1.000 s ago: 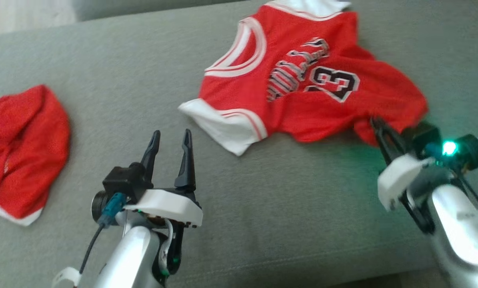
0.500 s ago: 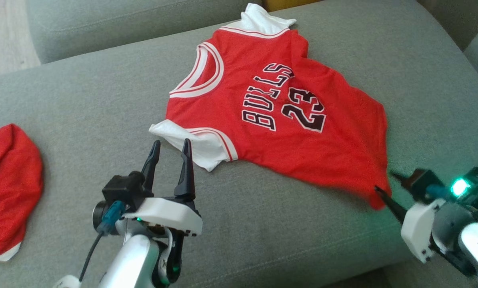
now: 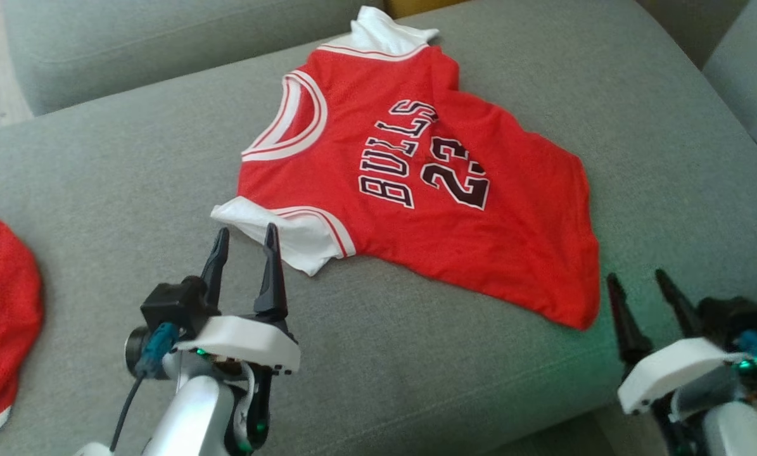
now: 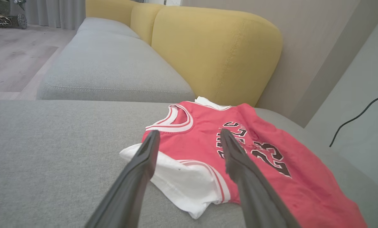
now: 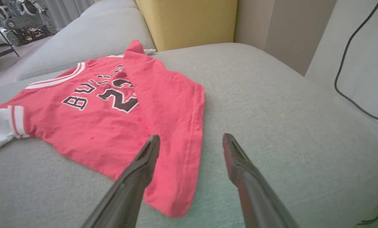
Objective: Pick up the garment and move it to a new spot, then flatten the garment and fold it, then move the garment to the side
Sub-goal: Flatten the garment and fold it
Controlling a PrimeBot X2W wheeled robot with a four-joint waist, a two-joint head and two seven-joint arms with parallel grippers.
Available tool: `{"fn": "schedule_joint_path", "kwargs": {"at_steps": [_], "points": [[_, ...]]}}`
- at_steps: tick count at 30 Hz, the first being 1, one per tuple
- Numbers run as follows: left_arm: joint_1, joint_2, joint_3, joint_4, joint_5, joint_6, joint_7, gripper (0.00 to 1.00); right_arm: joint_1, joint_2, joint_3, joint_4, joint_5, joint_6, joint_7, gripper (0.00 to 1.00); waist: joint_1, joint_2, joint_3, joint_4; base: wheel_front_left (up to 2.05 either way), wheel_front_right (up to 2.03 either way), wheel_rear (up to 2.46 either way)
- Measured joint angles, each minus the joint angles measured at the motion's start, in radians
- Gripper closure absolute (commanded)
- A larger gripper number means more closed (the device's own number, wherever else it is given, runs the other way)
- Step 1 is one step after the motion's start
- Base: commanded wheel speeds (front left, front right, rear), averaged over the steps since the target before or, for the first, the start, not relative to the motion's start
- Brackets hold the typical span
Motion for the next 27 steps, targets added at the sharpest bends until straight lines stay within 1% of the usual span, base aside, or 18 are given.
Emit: {"fn": "schedule_joint_path", "kwargs": {"at_steps": [2, 3, 6, 8, 11, 16, 18, 21, 22, 27], "points": [[0.002, 0.000, 0.012, 0.023, 0.021, 0.000, 0.000, 0.00, 0.017, 0.050, -0.004, -0.003, -0.047, 0.000, -0.020, 0.00, 0.0000, 0.0000, 0.012, -0.014, 0.00, 0.00, 0.00], [0.002, 0.000, 0.014, 0.032, 0.028, 0.000, 0.000, 0.00, 0.015, 0.059, -0.011, -0.007, -0.054, 0.000, -0.028, 0.00, 0.0000, 0.0000, 0.016, -0.019, 0.00, 0.00, 0.00], [-0.007, 0.000, 0.032, 0.081, 0.053, 0.002, 0.000, 0.00, -0.001, 0.070, -0.012, -0.010, -0.067, 0.000, -0.042, 0.00, 0.0000, 0.0000, 0.028, -0.035, 0.00, 0.00, 0.00], [-0.028, 0.002, 0.047, 0.141, 0.083, 0.010, 0.000, 0.00, -0.015, 0.077, -0.005, -0.011, -0.068, 0.000, -0.048, 0.00, 0.0000, 0.0000, 0.036, -0.048, 0.00, 0.00, 0.00], [-0.090, 0.019, 0.044, 0.246, 0.136, 0.014, 0.000, 0.00, -0.037, 0.092, 0.007, -0.012, -0.068, 0.000, -0.061, 0.00, 0.0000, 0.0000, 0.050, -0.070, 0.00, 0.00, 0.00], [-0.240, 0.099, 0.012, 0.431, 0.236, 0.035, 0.042, 0.00, -0.048, 0.099, 0.023, -0.005, -0.067, 0.000, -0.085, 0.00, 0.0000, 0.0000, 0.079, -0.101, 0.00, 0.00, 0.00], [-0.287, 0.125, 0.004, 0.477, 0.267, 0.043, 0.060, 0.00, -0.049, 0.102, 0.024, 0.004, -0.066, 0.000, -0.095, 0.00, 0.0000, 0.0000, 0.089, -0.110, 0.00, 0.00, 0.00], [-0.330, 0.154, -0.016, 0.526, 0.296, 0.043, 0.089, 0.00, -0.053, 0.107, 0.023, 0.018, -0.066, 0.000, -0.103, 0.00, 0.0000, 0.0000, 0.099, -0.121, 0.00, 0.00, 0.00], [-0.338, 0.162, -0.027, 0.541, 0.306, 0.039, 0.100, 0.00, -0.057, 0.109, 0.022, 0.022, -0.066, 0.000, -0.104, 0.00, 0.0000, 0.0000, 0.102, -0.123, 0.00, 0.00, 0.00], [-0.348, 0.193, -0.058, 0.575, 0.321, -0.023, 0.124, 0.00, -0.061, 0.116, 0.020, 0.039, -0.061, 0.000, -0.118, 0.00, 0.0000, 0.0000, 0.109, -0.127, 0.00, 0.00, 0.00]]}}
